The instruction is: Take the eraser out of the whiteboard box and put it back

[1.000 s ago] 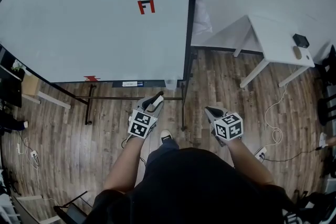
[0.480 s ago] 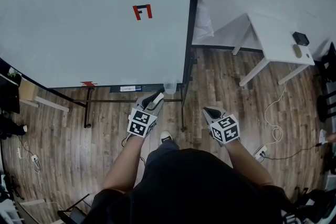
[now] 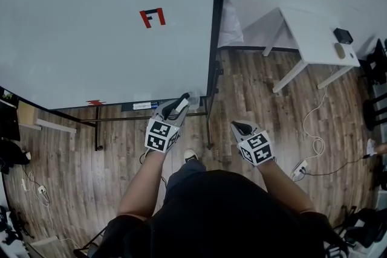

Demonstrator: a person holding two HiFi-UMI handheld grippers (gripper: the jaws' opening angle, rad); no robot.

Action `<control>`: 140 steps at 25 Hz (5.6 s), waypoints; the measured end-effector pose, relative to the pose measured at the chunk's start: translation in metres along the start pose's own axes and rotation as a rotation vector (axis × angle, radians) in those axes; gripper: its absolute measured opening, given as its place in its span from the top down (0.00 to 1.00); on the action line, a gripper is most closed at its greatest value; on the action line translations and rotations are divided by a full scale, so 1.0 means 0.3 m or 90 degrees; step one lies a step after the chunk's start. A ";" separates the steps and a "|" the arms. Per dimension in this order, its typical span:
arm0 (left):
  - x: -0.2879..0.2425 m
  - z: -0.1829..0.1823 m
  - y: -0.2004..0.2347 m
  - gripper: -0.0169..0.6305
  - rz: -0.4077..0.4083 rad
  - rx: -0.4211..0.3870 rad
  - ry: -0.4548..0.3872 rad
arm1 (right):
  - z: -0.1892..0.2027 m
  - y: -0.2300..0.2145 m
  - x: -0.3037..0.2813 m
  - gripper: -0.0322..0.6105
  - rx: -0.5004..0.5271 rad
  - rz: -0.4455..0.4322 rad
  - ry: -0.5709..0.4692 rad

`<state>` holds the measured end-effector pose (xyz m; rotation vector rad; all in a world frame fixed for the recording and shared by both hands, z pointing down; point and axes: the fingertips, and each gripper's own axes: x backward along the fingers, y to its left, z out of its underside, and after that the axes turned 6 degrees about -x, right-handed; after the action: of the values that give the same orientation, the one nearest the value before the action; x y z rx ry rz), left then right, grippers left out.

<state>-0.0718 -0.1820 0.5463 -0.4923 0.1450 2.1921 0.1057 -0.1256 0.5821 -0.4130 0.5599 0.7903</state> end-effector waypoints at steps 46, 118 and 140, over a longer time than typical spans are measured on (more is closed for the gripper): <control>-0.291 0.162 0.047 0.75 0.083 0.019 0.053 | 0.035 -0.112 -0.111 0.96 -0.081 0.027 0.042; -0.113 0.228 0.021 0.69 0.012 -0.010 0.096 | -0.019 -0.050 0.003 0.96 -0.070 -0.015 -0.012; 0.191 0.177 -0.148 0.72 -0.047 -0.029 0.040 | -0.012 0.056 0.178 0.96 -0.031 -0.045 -0.043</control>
<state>-0.0844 -0.0980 0.5751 -0.5834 0.1088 2.1128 0.1223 -0.0877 0.5443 -0.4467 0.4611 0.7482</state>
